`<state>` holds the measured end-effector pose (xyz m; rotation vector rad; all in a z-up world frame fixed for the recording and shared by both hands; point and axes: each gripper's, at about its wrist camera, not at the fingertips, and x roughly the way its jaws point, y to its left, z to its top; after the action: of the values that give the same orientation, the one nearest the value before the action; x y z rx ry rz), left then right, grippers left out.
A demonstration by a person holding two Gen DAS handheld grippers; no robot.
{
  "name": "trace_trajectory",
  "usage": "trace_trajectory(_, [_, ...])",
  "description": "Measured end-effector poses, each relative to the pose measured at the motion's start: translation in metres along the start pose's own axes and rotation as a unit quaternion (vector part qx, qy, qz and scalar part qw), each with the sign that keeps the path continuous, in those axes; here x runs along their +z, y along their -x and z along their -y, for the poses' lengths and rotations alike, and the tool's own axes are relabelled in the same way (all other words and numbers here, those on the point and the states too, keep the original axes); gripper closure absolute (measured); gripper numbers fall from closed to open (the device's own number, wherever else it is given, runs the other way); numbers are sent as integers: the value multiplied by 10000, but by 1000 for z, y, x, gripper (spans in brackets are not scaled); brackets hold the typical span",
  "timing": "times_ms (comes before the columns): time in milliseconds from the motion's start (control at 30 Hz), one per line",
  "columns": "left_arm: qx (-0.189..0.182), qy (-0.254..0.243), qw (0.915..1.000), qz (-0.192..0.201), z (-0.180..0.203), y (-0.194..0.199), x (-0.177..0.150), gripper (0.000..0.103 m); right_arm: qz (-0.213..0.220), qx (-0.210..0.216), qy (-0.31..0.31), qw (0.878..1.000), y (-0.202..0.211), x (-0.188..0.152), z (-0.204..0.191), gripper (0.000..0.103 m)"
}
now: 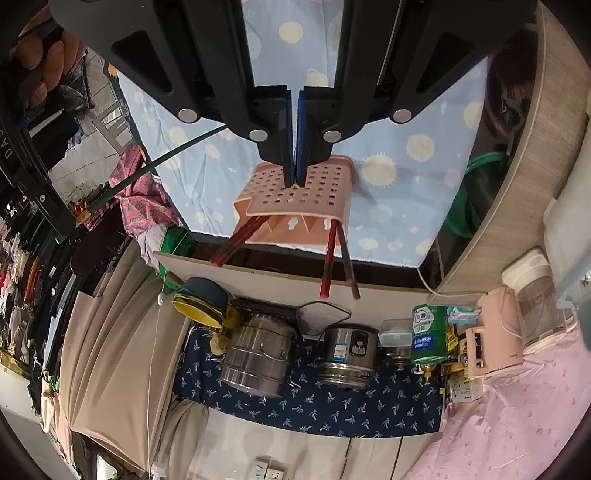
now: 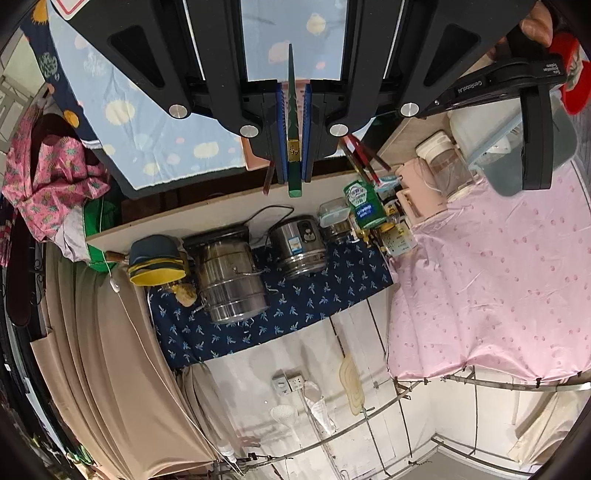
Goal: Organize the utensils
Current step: 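Carry the gold spoon into the basket with the left tool while the right drops its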
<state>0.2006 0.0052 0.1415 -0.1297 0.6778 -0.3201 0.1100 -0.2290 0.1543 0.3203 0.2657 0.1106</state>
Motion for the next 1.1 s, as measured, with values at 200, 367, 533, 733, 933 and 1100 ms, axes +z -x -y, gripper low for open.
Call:
trace_trajectory(200, [31,-101,9998,182,11,-16,45,102,343,-10,74,9994,-35,44,-10,96])
trace_trajectory(367, [33,-38,9999,166,10,-44,68,102,501,-32,98,9987,-72,65,-18,96])
trace_trajectory(533, [98,19,9999,38,2,-69,74,102,377,-60,136,9992,-110,68,-23,96])
trace_trajectory(733, [126,118,9996,-242,-9,-99,64,102,-108,-105,172,9997,-151,42,-20,96])
trace_trajectory(933, [169,137,9992,-337,-14,-116,59,102,-498,-116,125,9986,-174,16,-15,96])
trace_trajectory(1100, [281,94,9992,-275,-12,-119,58,100,-730,-81,113,9972,-184,5,-14,95])
